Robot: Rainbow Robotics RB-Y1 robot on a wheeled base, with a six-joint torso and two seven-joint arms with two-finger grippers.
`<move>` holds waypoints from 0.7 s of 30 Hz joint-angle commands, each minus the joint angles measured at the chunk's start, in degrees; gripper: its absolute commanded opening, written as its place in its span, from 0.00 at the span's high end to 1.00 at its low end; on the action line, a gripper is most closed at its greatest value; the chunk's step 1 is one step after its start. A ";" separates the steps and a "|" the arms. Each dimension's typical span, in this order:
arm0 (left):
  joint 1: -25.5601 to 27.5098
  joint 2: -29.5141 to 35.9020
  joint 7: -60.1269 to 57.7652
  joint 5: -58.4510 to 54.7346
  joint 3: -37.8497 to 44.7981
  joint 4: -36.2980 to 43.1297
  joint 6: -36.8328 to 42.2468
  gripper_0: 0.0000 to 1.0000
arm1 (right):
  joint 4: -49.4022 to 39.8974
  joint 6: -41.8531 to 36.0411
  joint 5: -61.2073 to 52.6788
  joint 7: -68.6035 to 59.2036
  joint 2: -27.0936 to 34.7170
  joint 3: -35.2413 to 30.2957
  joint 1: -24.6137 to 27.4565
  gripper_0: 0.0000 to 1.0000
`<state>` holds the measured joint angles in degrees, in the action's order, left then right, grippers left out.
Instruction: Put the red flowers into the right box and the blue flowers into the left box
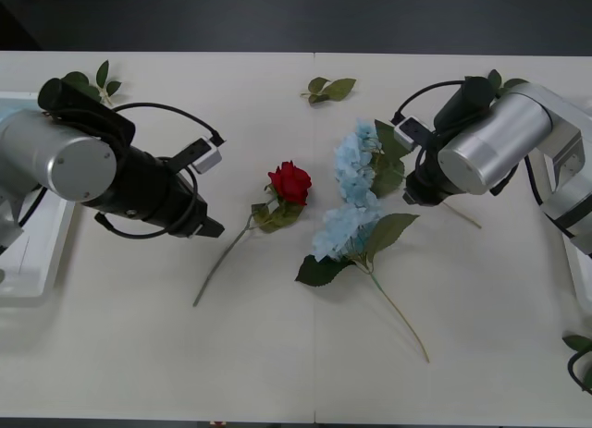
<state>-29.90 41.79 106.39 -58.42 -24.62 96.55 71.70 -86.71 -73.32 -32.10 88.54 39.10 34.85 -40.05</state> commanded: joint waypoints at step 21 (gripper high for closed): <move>-13.25 -12.87 -19.02 11.75 -12.12 -16.40 -0.51 0.00 | 13.50 13.91 0.19 2.16 -7.90 -0.66 -2.58 0.21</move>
<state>-40.80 29.10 90.32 -47.44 -36.13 81.00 71.70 -73.80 -59.80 -31.43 88.54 32.00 34.26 -40.09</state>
